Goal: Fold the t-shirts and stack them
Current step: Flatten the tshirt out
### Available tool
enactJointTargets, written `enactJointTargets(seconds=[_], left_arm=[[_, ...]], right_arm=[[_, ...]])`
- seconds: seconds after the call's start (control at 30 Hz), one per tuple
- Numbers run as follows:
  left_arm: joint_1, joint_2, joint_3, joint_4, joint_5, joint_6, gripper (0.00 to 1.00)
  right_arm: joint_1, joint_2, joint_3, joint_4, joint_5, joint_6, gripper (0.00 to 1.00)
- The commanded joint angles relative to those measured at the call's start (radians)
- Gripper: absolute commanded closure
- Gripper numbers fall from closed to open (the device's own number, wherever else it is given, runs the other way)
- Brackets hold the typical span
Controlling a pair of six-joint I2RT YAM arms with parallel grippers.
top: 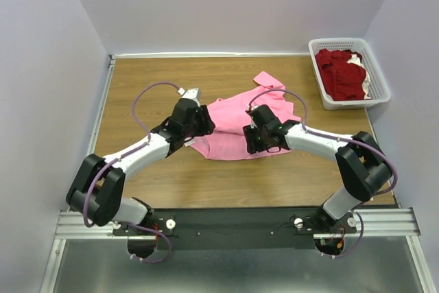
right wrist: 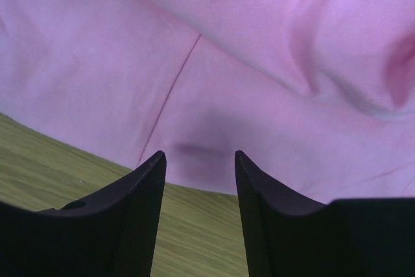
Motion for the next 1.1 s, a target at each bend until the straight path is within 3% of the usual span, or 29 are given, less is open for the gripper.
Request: enactJointTargets(seconds=[0.0, 0.33, 0.63, 0.73, 1.07], left_arm=[[-0.064, 0.050, 0.052, -0.100, 0.031, 0.008, 0.47], [-0.149, 0.239, 0.130, -0.234, 0.117, 0.098, 0.48], [-0.147, 0.382, 0.209, -0.418, -0.039, 0.212, 0.49], [-0.121, 0.365, 0.198, -0.464, -0.079, 0.227, 0.51], [0.114, 0.285, 0.178, -0.470, -0.091, 0.287, 0.55]], right_arm=[[-0.007, -0.017, -0.004, -0.008, 0.025, -0.020, 0.47], [-0.046, -0.129, 0.007, -0.018, 0.189, 0.004, 0.46], [-0.203, -0.031, 0.102, 0.011, 0.065, 0.024, 0.46], [-0.256, 0.039, 0.145, 0.032, 0.031, 0.044, 0.46], [-0.549, 0.317, 0.246, 0.084, -0.116, 0.176, 0.49]])
